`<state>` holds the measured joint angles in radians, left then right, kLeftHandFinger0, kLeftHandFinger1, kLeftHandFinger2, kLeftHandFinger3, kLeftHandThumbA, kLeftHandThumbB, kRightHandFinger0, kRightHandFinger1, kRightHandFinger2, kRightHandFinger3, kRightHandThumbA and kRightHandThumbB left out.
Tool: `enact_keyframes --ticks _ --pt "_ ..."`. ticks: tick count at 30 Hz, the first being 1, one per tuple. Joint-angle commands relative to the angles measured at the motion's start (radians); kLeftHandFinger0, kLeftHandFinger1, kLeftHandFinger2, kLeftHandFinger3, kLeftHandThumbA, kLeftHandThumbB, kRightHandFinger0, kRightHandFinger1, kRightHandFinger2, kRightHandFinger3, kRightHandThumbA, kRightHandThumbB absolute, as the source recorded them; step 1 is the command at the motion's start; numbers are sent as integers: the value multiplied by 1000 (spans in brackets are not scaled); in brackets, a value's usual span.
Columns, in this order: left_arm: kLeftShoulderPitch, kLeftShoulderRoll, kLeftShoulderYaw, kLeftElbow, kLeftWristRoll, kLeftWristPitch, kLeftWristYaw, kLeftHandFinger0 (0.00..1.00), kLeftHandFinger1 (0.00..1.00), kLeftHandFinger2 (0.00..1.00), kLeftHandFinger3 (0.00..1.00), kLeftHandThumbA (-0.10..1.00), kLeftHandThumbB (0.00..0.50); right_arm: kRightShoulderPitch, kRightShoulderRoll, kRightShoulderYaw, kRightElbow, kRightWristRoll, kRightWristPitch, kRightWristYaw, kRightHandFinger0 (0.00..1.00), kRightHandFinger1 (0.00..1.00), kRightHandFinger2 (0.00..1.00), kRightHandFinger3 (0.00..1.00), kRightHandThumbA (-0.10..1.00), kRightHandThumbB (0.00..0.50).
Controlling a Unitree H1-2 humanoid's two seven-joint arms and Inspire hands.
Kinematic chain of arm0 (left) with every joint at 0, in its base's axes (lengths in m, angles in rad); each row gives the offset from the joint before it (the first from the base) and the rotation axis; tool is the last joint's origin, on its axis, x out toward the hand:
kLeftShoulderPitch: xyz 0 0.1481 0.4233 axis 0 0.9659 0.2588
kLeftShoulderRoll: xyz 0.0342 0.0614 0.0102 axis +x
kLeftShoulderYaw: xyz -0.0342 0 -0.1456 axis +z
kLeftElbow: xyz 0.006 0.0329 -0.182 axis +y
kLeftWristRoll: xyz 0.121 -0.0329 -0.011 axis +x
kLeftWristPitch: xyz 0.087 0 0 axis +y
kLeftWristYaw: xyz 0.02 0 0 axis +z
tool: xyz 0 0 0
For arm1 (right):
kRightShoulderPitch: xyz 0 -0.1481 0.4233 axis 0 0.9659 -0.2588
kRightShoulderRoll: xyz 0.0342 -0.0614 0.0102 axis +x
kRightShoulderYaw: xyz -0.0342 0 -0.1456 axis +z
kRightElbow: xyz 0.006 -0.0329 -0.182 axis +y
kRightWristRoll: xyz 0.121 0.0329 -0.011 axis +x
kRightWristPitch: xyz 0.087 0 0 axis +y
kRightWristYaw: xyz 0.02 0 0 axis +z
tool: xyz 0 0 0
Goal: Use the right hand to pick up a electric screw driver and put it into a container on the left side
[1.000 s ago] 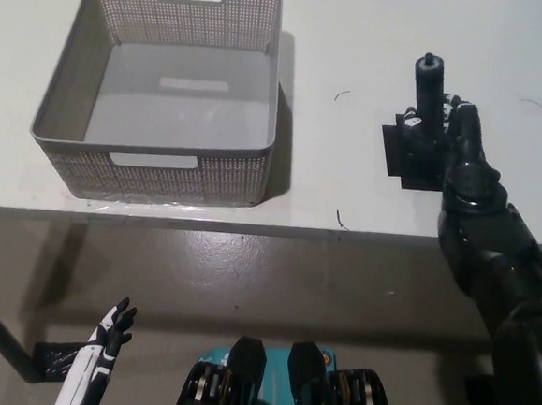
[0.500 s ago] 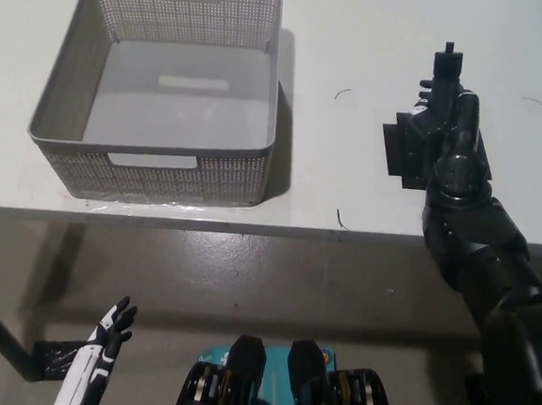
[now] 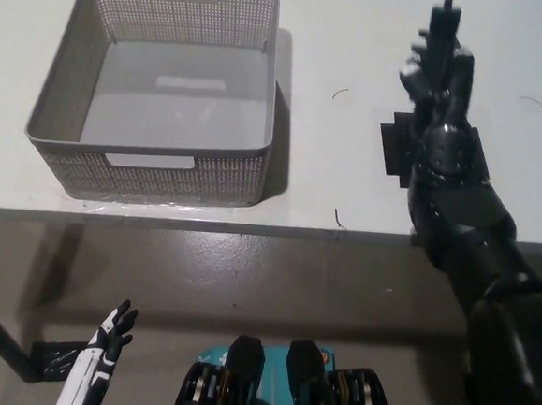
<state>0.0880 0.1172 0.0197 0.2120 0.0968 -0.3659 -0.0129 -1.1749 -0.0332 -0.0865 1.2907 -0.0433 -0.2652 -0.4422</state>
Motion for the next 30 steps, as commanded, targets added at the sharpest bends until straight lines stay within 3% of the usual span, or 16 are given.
enact_keyframes --ticks 1,4,8,11,13,18,22,30 --pt "8 7 -2 -8 8 -44 8 1000 1000 1000 1000 1000 120 -108 38 29 -115 -32 -54 -49 0 156 579 640 -100 145" --pt "8 10 -5 7 12 -59 7 1000 1000 1000 1000 1000 123 -107 61 41 -170 -41 -70 -50 0 127 542 599 -100 134" --pt "13 10 -6 10 22 -65 12 1000 1000 1000 1000 1000 128 -107 101 38 -263 -24 -22 -22 0 191 622 680 -100 120" --pt "21 9 -8 9 26 -53 9 1000 1000 1000 1000 1000 163 -100 143 41 -352 -14 10 1 0 222 620 681 -100 123" --pt "23 7 -9 13 16 -65 4 1000 1000 1000 1000 1000 157 -97 164 51 -401 -25 53 1 0 238 628 672 -100 132" --pt "27 6 -11 0 2 -46 -7 1000 1000 1000 1000 1000 169 -80 219 93 -516 -51 129 11 0 206 628 711 -100 127" --pt "30 9 -14 -2 8 -53 -6 1000 1000 1000 1000 1000 124 -72 264 116 -570 -49 150 19 0 211 631 702 -100 129" --pt "24 9 -14 7 9 -64 -6 1000 1000 1000 1000 1000 99 -99 349 137 -493 -35 148 27 0 219 651 684 -100 113"
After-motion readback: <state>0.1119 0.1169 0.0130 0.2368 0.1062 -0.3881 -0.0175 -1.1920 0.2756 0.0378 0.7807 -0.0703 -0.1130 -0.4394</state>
